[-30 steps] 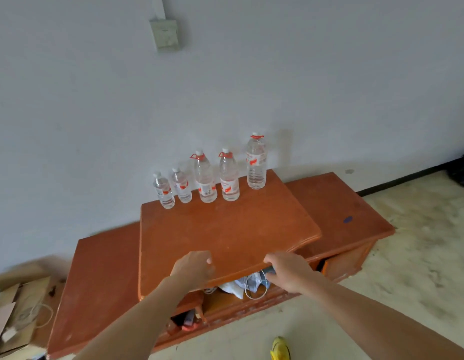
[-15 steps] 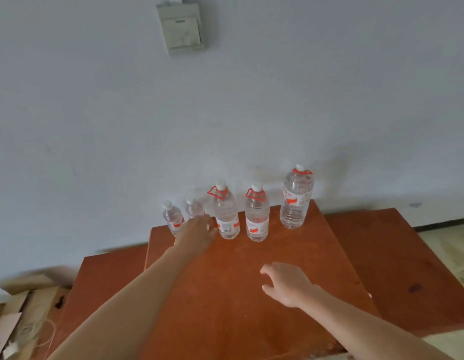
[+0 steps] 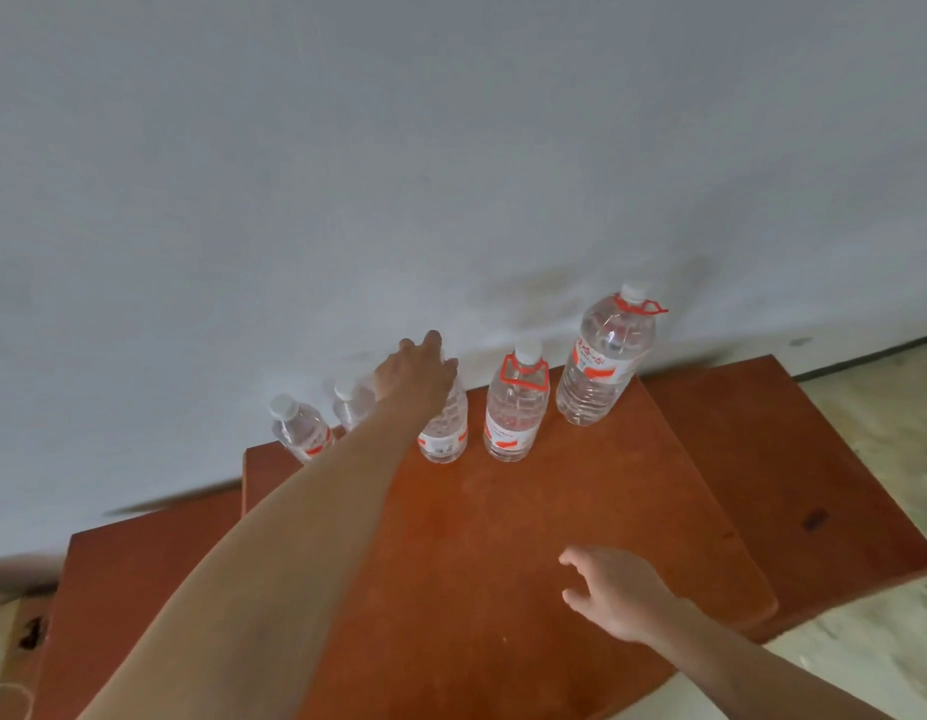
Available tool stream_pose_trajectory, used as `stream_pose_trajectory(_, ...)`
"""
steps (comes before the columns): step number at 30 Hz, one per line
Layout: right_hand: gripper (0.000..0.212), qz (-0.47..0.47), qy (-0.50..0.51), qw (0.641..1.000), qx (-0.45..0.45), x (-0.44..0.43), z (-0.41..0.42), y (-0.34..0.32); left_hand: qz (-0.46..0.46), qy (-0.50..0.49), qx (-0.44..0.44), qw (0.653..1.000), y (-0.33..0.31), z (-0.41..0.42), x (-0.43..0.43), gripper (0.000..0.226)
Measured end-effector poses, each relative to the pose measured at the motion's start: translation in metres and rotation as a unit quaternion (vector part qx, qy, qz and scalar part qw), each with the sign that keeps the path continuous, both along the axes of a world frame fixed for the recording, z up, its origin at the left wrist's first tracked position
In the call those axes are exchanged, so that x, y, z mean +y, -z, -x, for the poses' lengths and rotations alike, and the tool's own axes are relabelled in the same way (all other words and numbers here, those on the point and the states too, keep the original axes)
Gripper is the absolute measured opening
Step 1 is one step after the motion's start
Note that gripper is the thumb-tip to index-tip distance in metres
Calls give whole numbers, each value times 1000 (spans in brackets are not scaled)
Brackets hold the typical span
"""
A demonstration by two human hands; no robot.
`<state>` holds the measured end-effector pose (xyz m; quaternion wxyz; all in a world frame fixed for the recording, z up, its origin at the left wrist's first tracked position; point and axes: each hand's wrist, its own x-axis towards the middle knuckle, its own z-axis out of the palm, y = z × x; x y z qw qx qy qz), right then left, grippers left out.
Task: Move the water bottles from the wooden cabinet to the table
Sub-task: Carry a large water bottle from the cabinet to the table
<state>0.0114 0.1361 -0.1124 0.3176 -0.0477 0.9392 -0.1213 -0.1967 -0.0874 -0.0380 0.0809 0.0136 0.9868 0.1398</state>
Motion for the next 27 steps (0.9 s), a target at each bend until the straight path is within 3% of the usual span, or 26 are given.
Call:
stream_pose_trajectory(4,47,-10,-3,999,-34,-15,14,11,9,11,25,1000,-1,-35,-10,36)
stream_pose_trajectory(11,47,10,-5,999,-42,-47,50,14,-135,-72,31,988,14,-103,-55,30)
stream_pose_trajectory(20,48,60,46,997,2,-65,84,33,-252,-231,-60,938,22,-202,-84,19)
stream_pose_trajectory(27,70,135,72,978,-142,-97,88,77,-258,-290,-47,920,32,-269,-77,19)
